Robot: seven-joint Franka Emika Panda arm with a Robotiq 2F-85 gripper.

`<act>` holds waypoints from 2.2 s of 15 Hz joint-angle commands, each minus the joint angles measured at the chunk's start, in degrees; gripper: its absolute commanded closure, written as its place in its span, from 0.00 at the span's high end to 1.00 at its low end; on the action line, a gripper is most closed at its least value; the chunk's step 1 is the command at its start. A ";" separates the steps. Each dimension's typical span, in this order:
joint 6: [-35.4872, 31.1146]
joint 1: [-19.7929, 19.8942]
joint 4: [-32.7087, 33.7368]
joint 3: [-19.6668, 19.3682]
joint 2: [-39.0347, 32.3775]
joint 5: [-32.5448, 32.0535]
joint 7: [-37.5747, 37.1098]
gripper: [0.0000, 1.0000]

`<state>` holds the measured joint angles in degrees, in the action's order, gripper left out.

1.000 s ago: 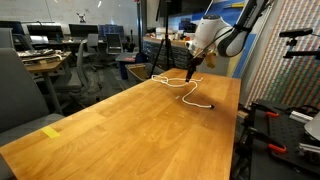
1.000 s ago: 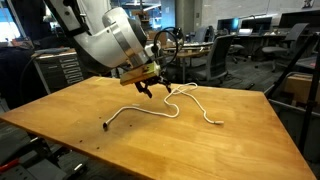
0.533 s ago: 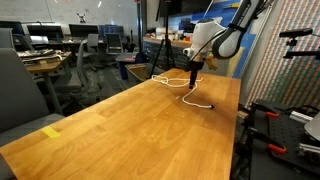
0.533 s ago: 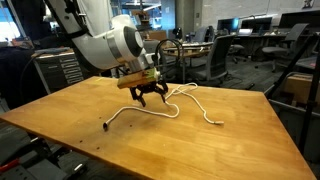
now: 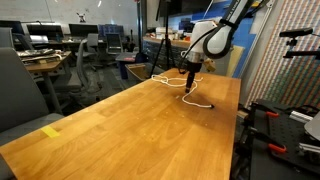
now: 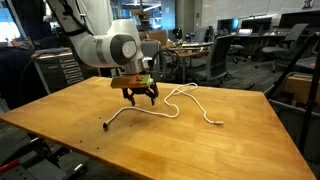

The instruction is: Tie a knot using the white rope

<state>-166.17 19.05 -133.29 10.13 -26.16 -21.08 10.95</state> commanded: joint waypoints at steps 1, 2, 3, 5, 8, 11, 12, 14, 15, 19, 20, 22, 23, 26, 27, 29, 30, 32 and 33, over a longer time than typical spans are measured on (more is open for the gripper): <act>3.34 -3.05 1.76 -2.87 -0.62 5.53 5.89 1.00; 5.51 -3.26 3.24 -3.20 -0.61 6.74 7.26 1.00; 7.04 -2.81 4.51 -2.71 -0.56 8.47 8.88 1.00; 8.21 -3.00 7.31 -3.18 -0.25 10.20 11.12 1.00; 11.10 -4.14 11.92 -4.98 -0.12 10.37 12.39 1.00; 12.76 -5.00 16.64 -6.59 -3.12 10.29 12.59 1.00; 13.13 -4.69 17.74 -6.23 -4.09 11.17 13.15 1.00; 13.44 -4.95 20.22 -6.50 -6.62 11.50 13.09 1.00; 12.96 -5.31 21.48 -6.97 -8.14 11.06 12.65 1.00; 12.03 -6.29 26.15 -8.47 -13.91 9.61 12.01 1.00; 12.40 -6.46 27.11 -8.66 -14.95 9.63 11.95 0.85; 12.74 -6.79 28.50 -8.84 -16.59 9.67 11.91 0.66; 12.87 -7.21 28.94 -9.25 -17.16 9.36 11.60 0.59; 12.90 -7.90 28.57 -9.91 -16.75 8.85 11.35 0.37; 12.55 -8.14 28.00 -10.18 -16.24 8.67 11.19 0.28; 12.44 -7.98 26.90 -9.64 -15.16 9.10 11.48 0.14; 12.51 -7.58 26.57 -8.97 -14.80 9.76 11.69 0.12; 12.44 -5.62 25.74 -5.43 -13.87 12.92 12.95 0.07; 12.34 -4.94 25.42 -3.83 -13.52 14.49 13.40 0.07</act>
<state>-153.92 12.20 -106.25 1.85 -41.33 -10.99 22.15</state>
